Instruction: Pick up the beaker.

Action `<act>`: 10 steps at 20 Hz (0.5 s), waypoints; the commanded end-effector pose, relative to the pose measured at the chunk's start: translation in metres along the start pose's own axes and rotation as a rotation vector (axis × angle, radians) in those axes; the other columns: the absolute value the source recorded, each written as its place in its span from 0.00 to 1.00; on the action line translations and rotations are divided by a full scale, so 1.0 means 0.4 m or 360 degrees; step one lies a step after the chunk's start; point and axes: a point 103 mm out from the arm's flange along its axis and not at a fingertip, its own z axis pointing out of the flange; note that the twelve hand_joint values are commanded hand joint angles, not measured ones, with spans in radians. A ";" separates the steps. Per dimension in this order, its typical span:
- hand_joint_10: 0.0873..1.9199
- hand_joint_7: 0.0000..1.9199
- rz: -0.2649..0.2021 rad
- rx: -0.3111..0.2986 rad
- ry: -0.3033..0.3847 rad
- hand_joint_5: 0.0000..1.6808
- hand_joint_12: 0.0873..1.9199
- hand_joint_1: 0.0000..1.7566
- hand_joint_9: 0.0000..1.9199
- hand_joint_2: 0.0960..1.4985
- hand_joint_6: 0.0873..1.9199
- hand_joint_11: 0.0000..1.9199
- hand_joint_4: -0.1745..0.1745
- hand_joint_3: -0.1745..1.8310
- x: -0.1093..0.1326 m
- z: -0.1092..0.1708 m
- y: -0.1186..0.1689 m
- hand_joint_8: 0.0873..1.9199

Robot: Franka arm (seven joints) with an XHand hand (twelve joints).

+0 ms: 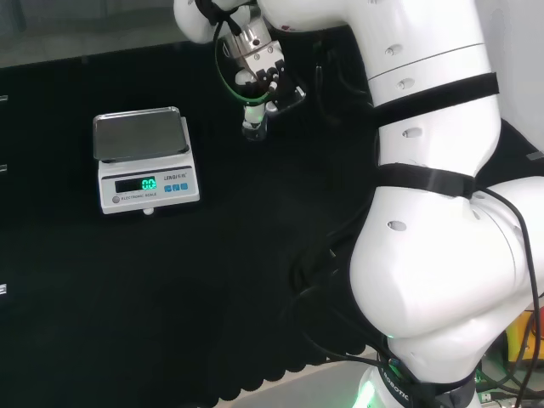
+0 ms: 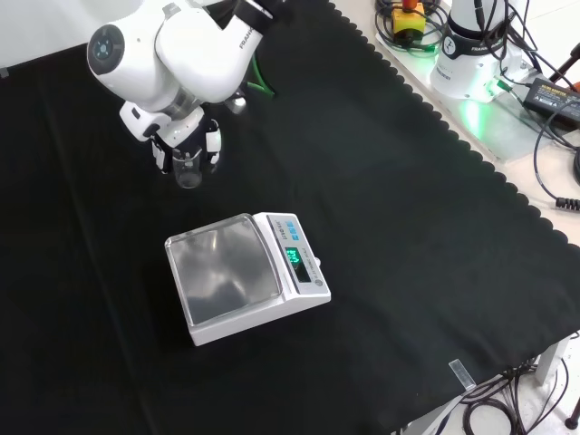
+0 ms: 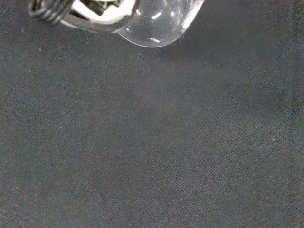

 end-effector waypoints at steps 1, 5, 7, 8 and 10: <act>0.03 0.54 -0.0009 -0.0011 -0.0004 0.52 0.45 0.56 0.72 0.45 0.16 0.61 0.21 0.38 -0.005 -0.025 -0.020 0.16; 0.02 0.54 -0.0005 -0.0030 -0.0042 0.51 0.44 0.55 0.73 0.45 0.17 0.61 0.21 0.38 0.007 -0.088 -0.056 0.16; 0.02 0.54 -0.0008 -0.0042 -0.0057 0.51 0.44 0.55 0.73 0.45 0.17 0.61 0.21 0.38 0.019 -0.129 -0.075 0.16; 0.02 0.54 -0.0013 -0.0046 -0.0069 0.51 0.44 0.55 0.73 0.45 0.17 0.61 0.21 0.38 0.026 -0.146 -0.083 0.16; 0.02 0.54 -0.0020 -0.0045 -0.0077 0.51 0.44 0.55 0.73 0.45 0.17 0.61 0.21 0.38 0.037 -0.168 -0.093 0.16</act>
